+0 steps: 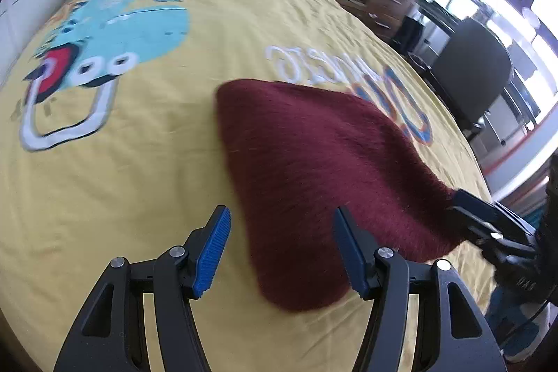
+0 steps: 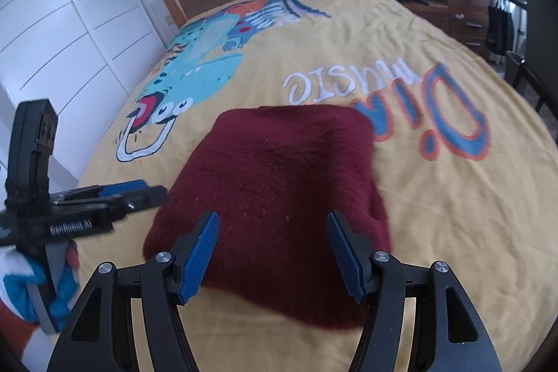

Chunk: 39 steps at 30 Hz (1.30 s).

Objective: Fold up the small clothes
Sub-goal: 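Bring both tools to the folded sweater bundle, then close the right tool on the bundle end and fold it over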

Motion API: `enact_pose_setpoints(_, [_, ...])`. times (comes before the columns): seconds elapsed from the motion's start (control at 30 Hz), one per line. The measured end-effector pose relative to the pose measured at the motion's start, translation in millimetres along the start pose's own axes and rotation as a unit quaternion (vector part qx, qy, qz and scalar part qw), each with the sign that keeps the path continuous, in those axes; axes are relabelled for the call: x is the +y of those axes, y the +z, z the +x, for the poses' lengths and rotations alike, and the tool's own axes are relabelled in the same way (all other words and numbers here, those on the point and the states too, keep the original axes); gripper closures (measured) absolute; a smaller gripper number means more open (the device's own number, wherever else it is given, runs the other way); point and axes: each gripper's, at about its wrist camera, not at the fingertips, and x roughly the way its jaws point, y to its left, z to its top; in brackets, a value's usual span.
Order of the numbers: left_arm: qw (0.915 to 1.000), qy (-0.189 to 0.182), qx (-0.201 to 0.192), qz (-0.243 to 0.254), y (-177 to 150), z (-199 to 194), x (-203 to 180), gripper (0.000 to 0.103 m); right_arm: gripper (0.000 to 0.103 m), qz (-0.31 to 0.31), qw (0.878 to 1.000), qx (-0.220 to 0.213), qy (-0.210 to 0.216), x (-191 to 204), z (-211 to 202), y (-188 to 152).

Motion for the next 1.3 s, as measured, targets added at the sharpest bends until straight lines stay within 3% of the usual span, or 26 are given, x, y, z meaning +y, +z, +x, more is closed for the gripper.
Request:
enact_pose_setpoints(0.2, [0.9987, 0.013, 0.013, 0.048, 6.7, 50.2, -21.2, 0.048, 0.037, 0.013, 1.0, 0.026, 0.009, -33.3, 41.0, -5.1])
enact_pose_setpoints(0.5, [0.996, -0.002, 0.025, 0.085, -22.9, 66.6, -51.5, 0.047, 0.037, 0.045, 0.998, 0.019, 0.044, -85.3, 30.2, -37.0])
enact_pose_setpoints(0.73, [0.9973, 0.0, 0.029, 0.067, -21.5, 72.2, -39.0, 0.044, 0.037, 0.05, 0.997, 0.023, 0.05, -87.9, 45.4, -32.3])
enact_pose_setpoints(0.93, [0.9984, -0.024, 0.013, 0.05, -10.3, 47.3, -33.7, 0.045, 0.037, 0.068, 0.995, 0.016, 0.075, -89.4, 18.0, -21.7])
enact_pose_setpoints(1.03, [0.999, -0.039, 0.001, 0.021, -4.6, 33.9, -19.9, 0.044, 0.037, 0.068, 0.996, 0.004, 0.062, -90.1, 7.4, -15.5])
enact_pose_setpoints(1.13, [0.9996, -0.022, -0.011, 0.012, 4.4, 25.6, -8.0, 0.043, 0.034, 0.064, 0.998, 0.006, 0.027, -92.0, 8.2, -9.0])
enact_pose_setpoints(1.3, [0.9999, -0.007, 0.005, -0.013, 11.4, 36.7, 11.5, 0.038, 0.031, 0.073, 0.997, 0.033, 0.01, -100.5, 31.1, -1.5])
